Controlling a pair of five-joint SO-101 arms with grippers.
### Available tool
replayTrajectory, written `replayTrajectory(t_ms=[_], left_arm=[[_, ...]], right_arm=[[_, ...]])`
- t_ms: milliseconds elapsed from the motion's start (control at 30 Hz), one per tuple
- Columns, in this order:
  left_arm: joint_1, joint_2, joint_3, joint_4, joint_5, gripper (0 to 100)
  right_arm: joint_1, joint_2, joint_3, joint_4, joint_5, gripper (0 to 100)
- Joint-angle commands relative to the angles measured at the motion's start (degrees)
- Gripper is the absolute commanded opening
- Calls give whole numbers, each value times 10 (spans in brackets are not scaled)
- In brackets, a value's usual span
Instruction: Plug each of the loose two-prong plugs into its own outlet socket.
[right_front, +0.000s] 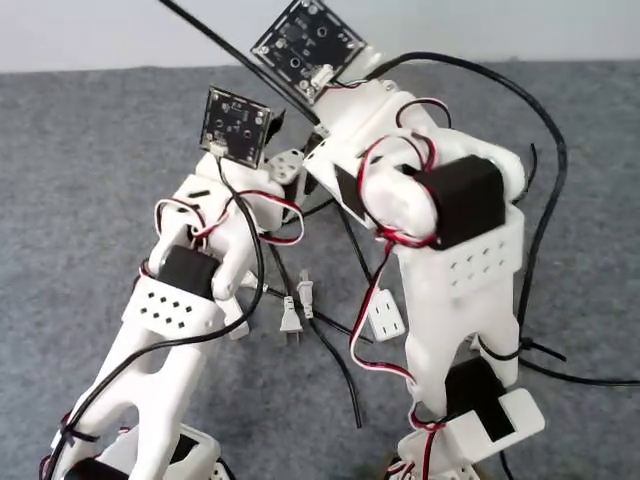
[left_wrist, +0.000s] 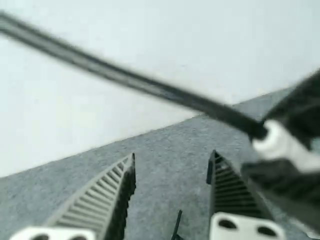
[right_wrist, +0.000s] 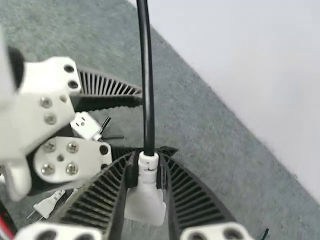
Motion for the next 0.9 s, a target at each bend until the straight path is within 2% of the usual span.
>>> replayTrajectory(t_ms=[0,333,667,867], left_arm=[[4,-8,2,-1,9,229],[34,-14,7,27,6,229],[40,-126,65,29,6,229],[59,-135,78,32,5,229]], right_arm=[[7,-27,2,11,8,8],[7,-22,3,4,8,8],[55,0,19,-82,2,8],[52,23,20,-111,-51,8]])
